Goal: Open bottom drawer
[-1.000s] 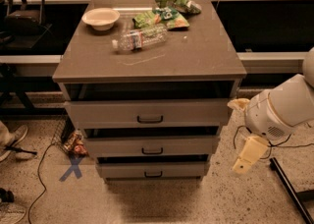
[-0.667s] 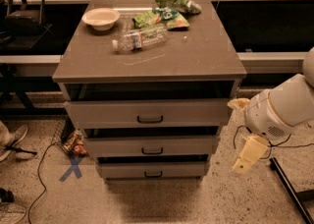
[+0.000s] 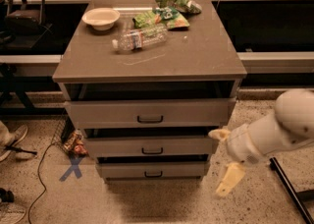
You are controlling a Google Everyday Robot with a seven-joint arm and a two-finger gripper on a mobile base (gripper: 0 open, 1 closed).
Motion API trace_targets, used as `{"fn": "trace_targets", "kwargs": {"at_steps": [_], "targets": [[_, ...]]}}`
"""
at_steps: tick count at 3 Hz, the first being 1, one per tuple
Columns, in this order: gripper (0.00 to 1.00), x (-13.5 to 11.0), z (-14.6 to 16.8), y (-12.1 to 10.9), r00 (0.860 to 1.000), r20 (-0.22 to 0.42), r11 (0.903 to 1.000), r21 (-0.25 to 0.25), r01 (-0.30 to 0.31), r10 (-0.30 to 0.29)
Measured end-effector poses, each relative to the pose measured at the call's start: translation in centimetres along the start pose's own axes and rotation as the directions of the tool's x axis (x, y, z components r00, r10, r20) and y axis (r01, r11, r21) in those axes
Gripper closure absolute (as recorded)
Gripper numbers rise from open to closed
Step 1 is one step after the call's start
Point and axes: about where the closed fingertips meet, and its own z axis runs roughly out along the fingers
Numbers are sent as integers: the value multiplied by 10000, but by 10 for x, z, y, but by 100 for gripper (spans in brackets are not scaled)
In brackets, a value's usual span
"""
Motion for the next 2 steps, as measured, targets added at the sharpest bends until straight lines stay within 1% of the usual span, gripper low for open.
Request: {"fn": "trace_targets", "kwargs": {"at_steps": [1, 2], "targets": [[0, 27, 91, 5, 9958, 875, 9971, -737, -206, 270], [0, 27, 91, 5, 9958, 875, 9971, -738, -206, 270]]}}
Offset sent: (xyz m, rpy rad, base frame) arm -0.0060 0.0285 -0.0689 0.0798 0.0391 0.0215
